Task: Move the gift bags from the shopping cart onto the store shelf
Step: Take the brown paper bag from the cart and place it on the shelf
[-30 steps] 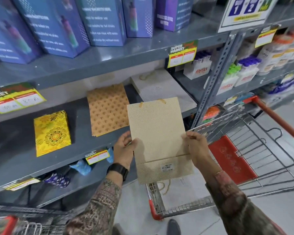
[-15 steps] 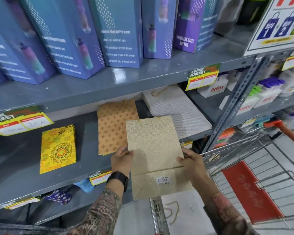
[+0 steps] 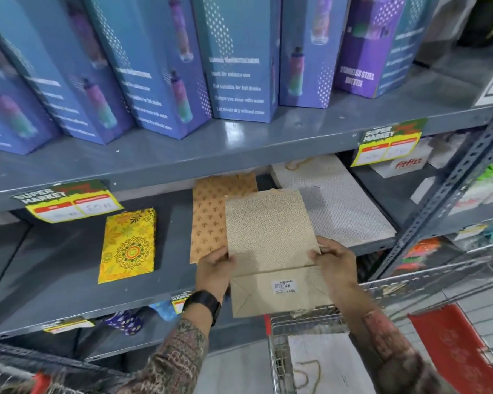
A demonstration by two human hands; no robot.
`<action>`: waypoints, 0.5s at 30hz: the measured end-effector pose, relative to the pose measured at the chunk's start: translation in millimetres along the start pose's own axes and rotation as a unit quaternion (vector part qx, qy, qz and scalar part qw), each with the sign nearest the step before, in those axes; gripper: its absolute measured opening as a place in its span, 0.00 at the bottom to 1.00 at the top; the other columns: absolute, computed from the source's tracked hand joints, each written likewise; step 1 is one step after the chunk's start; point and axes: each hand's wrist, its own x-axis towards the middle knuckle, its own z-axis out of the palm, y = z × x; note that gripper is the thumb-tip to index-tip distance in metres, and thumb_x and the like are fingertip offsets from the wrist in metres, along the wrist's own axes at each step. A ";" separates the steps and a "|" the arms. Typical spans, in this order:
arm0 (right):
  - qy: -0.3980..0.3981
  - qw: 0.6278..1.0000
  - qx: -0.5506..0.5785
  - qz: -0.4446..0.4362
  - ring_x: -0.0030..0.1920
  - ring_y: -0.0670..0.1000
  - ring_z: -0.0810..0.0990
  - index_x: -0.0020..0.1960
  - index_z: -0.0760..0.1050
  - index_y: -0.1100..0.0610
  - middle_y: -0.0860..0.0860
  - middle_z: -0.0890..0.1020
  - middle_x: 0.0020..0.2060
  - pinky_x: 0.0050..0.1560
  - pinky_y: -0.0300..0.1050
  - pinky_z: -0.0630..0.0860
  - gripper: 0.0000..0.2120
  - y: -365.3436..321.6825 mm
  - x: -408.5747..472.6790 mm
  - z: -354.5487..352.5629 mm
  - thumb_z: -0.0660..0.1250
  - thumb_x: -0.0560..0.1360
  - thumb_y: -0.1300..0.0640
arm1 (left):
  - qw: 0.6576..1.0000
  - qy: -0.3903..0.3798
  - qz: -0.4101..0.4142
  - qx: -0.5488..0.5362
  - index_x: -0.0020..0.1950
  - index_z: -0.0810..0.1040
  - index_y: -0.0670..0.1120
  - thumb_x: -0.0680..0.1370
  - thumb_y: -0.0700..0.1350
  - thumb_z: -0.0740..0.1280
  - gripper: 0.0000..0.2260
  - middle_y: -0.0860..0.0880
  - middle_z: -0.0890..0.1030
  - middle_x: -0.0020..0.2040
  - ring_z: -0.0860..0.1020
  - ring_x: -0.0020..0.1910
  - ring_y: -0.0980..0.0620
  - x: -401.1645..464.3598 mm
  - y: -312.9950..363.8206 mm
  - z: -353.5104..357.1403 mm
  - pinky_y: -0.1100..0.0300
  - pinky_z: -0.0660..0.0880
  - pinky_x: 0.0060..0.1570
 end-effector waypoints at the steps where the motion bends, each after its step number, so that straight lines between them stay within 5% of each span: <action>1: -0.011 1.000 -0.004 -0.004 0.48 0.53 0.84 0.52 0.85 0.59 0.53 0.86 0.43 0.54 0.51 0.82 0.14 -1.1 3.6 15.4 0.72 0.72 0.74 | 1.000 0.009 0.000 0.002 0.61 0.83 0.45 0.75 0.36 0.70 0.15 0.49 0.85 0.54 0.82 0.57 0.47 6.4 2.4 -9.6 0.48 0.77 0.65; 4: -0.016 1.000 -0.010 -0.004 0.51 0.54 0.83 0.52 0.84 0.58 0.53 0.84 0.43 0.61 0.54 0.80 0.14 -4.1 13.7 57.2 0.75 0.70 0.71 | 0.999 0.037 -0.009 0.004 0.59 0.84 0.44 0.74 0.32 0.69 0.16 0.47 0.85 0.53 0.83 0.55 0.45 30.0 12.5 -34.1 0.49 0.77 0.64; 8: -0.016 0.999 -0.039 0.004 0.47 0.50 0.83 0.61 0.81 0.58 0.53 0.86 0.50 0.45 0.39 0.78 0.18 -10.0 20.0 91.2 0.76 0.71 0.66 | 0.999 0.048 0.010 -0.003 0.61 0.82 0.41 0.73 0.28 0.68 0.19 0.42 0.85 0.58 0.83 0.58 0.43 50.8 21.9 -55.5 0.46 0.76 0.65; 15: -0.027 0.998 -0.052 0.005 0.50 0.53 0.86 0.60 0.82 0.60 0.55 0.87 0.48 0.54 0.44 0.82 0.17 -11.1 10.0 120.5 0.75 0.71 0.67 | 0.997 0.052 0.028 -0.050 0.65 0.80 0.40 0.75 0.29 0.69 0.20 0.41 0.83 0.61 0.82 0.59 0.42 50.1 31.1 -79.7 0.43 0.75 0.65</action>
